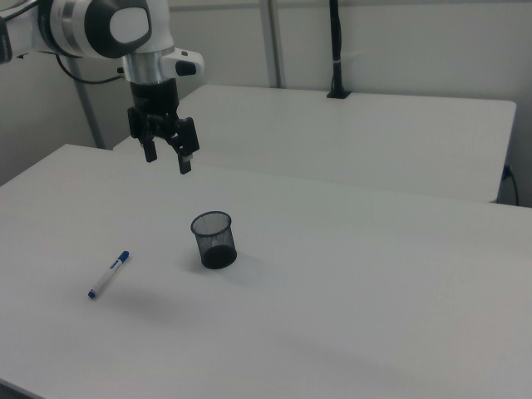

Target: Insert the marker

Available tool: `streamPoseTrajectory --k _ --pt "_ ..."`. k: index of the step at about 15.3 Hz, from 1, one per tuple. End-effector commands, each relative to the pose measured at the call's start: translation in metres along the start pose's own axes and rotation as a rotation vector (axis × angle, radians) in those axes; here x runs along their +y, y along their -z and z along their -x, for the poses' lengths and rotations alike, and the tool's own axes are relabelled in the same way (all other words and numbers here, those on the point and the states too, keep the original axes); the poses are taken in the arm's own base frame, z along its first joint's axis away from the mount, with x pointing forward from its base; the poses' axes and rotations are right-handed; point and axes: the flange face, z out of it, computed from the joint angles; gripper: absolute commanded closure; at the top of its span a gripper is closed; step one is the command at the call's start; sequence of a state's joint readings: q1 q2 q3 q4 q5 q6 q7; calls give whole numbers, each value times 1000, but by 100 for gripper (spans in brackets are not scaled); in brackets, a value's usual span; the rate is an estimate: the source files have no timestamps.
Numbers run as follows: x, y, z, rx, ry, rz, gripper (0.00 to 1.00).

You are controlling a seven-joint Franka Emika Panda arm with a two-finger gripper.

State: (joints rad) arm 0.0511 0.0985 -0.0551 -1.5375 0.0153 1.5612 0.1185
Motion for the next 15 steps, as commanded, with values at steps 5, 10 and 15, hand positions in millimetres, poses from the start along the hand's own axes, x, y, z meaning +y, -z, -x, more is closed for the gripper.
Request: streamPoseTrajectory --k 5,10,15 --pt "-2 -14 -12 -3 30 17 0" --pt "-10 -18 -9 -26 53 33 0" --pt "-39 -50 -20 -73 108 31 0"
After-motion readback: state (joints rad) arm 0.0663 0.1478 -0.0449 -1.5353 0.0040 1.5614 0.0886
